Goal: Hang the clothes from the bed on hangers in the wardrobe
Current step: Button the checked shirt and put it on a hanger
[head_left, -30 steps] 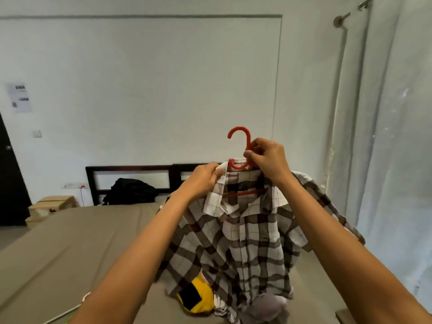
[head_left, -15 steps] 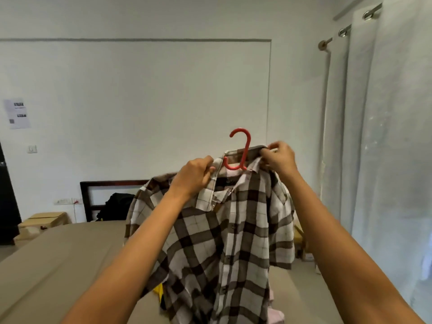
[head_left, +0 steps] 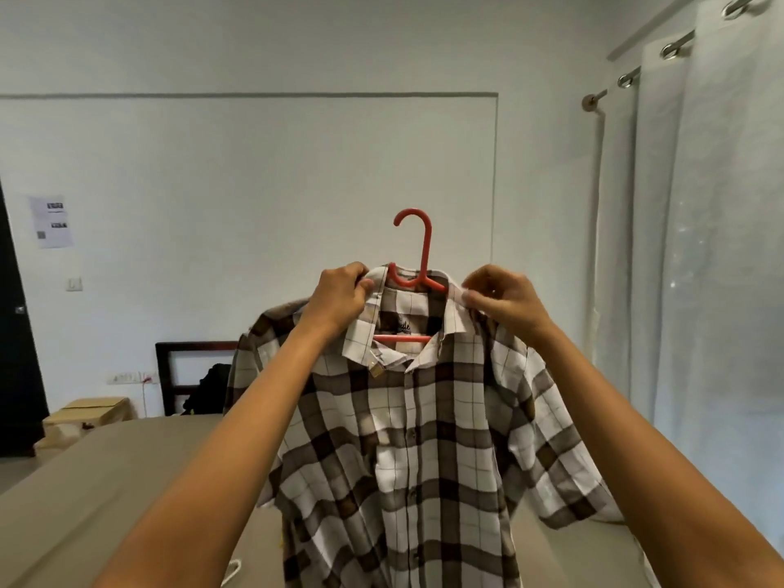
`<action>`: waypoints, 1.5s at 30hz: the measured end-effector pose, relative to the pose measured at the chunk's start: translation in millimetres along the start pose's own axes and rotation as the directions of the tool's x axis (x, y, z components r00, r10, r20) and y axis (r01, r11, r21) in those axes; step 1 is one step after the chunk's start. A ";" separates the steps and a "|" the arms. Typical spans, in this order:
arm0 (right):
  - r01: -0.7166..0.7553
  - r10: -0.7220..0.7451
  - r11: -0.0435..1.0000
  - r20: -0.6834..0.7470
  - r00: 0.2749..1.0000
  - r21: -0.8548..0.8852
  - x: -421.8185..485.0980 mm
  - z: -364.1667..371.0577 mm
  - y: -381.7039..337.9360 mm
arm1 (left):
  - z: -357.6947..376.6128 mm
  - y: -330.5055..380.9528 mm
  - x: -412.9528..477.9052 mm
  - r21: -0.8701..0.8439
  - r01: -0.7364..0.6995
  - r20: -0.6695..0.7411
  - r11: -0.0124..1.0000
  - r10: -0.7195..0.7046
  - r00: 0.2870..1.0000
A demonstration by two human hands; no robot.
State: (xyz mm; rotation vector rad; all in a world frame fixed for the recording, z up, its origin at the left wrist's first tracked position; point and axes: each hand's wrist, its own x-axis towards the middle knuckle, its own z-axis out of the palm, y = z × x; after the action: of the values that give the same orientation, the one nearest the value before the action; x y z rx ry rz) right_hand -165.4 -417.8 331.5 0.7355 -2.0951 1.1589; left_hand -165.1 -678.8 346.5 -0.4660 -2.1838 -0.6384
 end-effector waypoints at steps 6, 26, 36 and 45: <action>0.044 0.018 0.909 0.144 0.989 -0.415 23.4 6.6 -5.0 | -17.9 1.6 10.2 -0.032 -0.094 -0.042 0.995 0.092 0.995; 0.060 -0.069 0.875 -0.002 0.998 -0.481 33.8 -25.5 1.1 | -35.7 -35.9 -0.9 0.032 -0.171 -0.133 0.985 0.174 0.976; 0.014 0.094 0.705 0.114 0.989 -0.709 42.3 -25.3 22.6 | -32.9 -35.7 20.2 0.317 -0.174 0.254 0.932 0.093 0.963; -0.008 -0.136 0.748 -0.166 0.977 -0.664 52.0 -28.0 14.4 | -30.5 -56.5 26.1 0.193 -0.111 0.116 0.975 0.090 0.989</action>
State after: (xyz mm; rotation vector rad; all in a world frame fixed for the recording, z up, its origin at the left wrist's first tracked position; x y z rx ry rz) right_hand -202.4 -395.5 374.3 0.3185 -2.0733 0.3538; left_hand -192.4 -739.0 367.6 -0.5108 -2.2802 -0.3422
